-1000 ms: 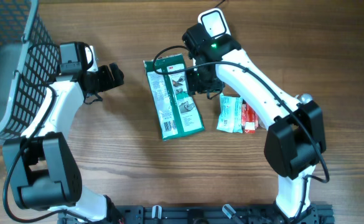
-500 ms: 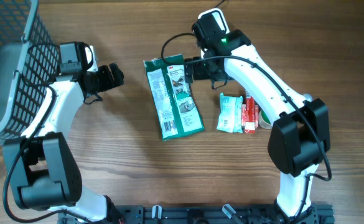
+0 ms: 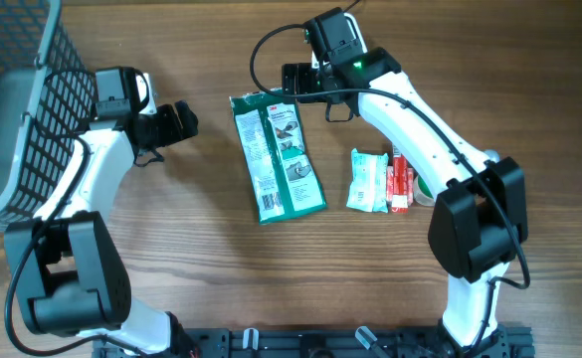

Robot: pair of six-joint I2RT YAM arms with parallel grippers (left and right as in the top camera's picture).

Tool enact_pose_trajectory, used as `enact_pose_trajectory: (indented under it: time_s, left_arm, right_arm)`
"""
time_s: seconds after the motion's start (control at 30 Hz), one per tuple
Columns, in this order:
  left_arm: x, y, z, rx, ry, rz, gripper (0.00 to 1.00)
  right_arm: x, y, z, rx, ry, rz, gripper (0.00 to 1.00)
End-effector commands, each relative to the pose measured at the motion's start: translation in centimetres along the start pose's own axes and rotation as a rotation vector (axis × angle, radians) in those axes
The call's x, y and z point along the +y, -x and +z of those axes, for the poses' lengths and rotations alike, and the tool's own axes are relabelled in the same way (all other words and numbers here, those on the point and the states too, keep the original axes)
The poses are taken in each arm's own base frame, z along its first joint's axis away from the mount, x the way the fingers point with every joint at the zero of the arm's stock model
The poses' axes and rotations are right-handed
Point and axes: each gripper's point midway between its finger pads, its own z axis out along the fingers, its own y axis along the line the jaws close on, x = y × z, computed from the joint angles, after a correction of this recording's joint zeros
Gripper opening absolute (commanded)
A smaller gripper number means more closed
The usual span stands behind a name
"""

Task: Scan the item barcode

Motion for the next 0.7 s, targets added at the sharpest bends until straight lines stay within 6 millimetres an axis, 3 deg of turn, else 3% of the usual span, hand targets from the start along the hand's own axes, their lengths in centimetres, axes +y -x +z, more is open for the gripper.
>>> enact_pose_trajectory:
  time_s: [0.0, 0.2, 0.37, 0.5, 0.67]
  left_arm:
    - [0.3, 0.7, -0.5, -0.024, 0.008, 0.001, 1.00]
    - [0.3, 0.7, -0.5, -0.024, 0.008, 0.001, 1.00]
    - [0.3, 0.7, -0.5, -0.024, 0.008, 0.001, 1.00]
    - [0.3, 0.7, -0.5, -0.024, 0.008, 0.001, 1.00]
    - [0.3, 0.8, -0.5, -0.024, 0.008, 0.001, 1.00]
  right_arm:
    - [-0.2, -0.5, 0.8, 0.010, -0.020, -0.003, 1.00]
    - [-0.3, -0.6, 1.1, 0.017, -0.022, -0.003, 1.00]
    - [0.3, 0.8, -1.6, -0.040, 0.000, -0.004, 1.00]
    - [1.2, 2.7, -5.7, -0.123, 0.034, -0.006, 1.00]
    - [2.2, 5.2, -13.5, -0.275, 0.092, -0.006, 1.00]
